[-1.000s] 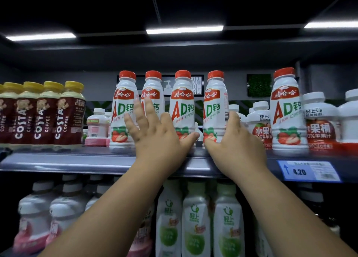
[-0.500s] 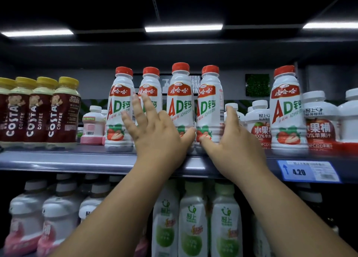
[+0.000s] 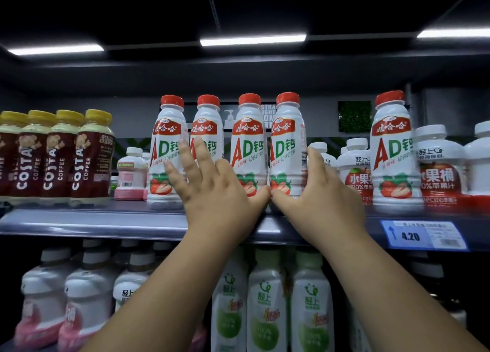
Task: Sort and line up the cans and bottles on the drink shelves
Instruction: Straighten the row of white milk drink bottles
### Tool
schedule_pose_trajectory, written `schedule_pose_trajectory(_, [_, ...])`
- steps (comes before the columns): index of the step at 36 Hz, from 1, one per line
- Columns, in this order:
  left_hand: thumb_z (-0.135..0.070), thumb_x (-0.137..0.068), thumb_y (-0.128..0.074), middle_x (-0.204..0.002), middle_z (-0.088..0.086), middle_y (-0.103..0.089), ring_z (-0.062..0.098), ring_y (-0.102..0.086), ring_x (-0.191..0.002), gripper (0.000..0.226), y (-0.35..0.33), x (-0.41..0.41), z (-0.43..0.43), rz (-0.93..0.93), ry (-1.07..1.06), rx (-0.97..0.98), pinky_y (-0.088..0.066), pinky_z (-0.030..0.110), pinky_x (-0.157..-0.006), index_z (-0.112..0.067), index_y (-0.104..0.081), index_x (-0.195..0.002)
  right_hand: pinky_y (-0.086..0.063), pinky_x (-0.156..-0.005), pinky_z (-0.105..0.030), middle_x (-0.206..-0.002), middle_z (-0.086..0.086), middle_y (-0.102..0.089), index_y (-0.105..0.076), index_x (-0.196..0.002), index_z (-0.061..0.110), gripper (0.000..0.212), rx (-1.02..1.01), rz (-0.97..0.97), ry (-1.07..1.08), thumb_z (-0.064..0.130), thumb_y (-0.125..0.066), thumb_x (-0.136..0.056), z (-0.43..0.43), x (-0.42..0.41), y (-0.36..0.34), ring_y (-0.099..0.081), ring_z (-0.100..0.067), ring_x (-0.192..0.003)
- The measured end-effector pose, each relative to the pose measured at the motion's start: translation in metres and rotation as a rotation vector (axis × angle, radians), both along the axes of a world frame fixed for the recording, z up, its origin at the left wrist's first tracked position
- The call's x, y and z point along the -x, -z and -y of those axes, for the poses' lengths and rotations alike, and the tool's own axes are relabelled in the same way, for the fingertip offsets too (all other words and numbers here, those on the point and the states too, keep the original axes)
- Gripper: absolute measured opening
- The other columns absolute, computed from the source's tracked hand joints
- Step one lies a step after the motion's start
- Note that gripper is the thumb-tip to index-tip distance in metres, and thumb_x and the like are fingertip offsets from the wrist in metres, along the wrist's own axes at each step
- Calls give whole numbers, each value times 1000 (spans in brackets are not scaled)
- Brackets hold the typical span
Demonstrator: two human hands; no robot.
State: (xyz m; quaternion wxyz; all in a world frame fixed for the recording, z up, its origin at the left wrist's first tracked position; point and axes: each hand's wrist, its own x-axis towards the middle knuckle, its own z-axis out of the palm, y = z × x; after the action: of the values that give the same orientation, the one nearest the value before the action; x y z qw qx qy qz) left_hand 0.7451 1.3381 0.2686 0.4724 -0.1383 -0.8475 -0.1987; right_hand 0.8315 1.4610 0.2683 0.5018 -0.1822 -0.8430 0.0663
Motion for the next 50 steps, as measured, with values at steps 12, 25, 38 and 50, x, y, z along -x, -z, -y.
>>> schedule_pose_trajectory(12, [-82,-82,-22,-164,18,13,42,28,-145,89,2,-3,0,33,-19,-9,12,66,-115,-11,-42,-132,-47,-85,-40,-139,-5,-57,-11,-155,24,93,-35,-1,-32,70,-53,-86,-5,1,2,-59,-31,-117])
schedule_pose_trajectory(25, [-80,-83,-29,-164,16,13,41,26,-146,87,1,1,0,33,45,-54,10,66,-115,-11,-34,-135,-43,-76,-37,-138,-3,-59,-10,-156,25,93,-93,21,-39,73,-49,-87,-8,3,2,-61,-30,-117])
schedule_pose_trajectory(38, [-65,-80,-40,-164,14,-4,36,8,-152,79,8,-3,3,-204,263,-43,7,60,-119,-29,-19,-147,-42,-97,-42,-135,1,-59,-24,-155,23,85,-93,-140,-97,66,-53,-88,-5,-4,4,-56,-24,-120])
schedule_pose_trajectory(50, [-57,-81,-44,-157,13,-35,37,-20,-149,69,5,-26,-27,-422,431,249,-14,62,-118,-29,-46,-143,-35,-108,-46,-143,-9,-41,-40,-145,22,73,38,-338,61,34,-72,-81,-82,-64,18,-39,-31,-128])
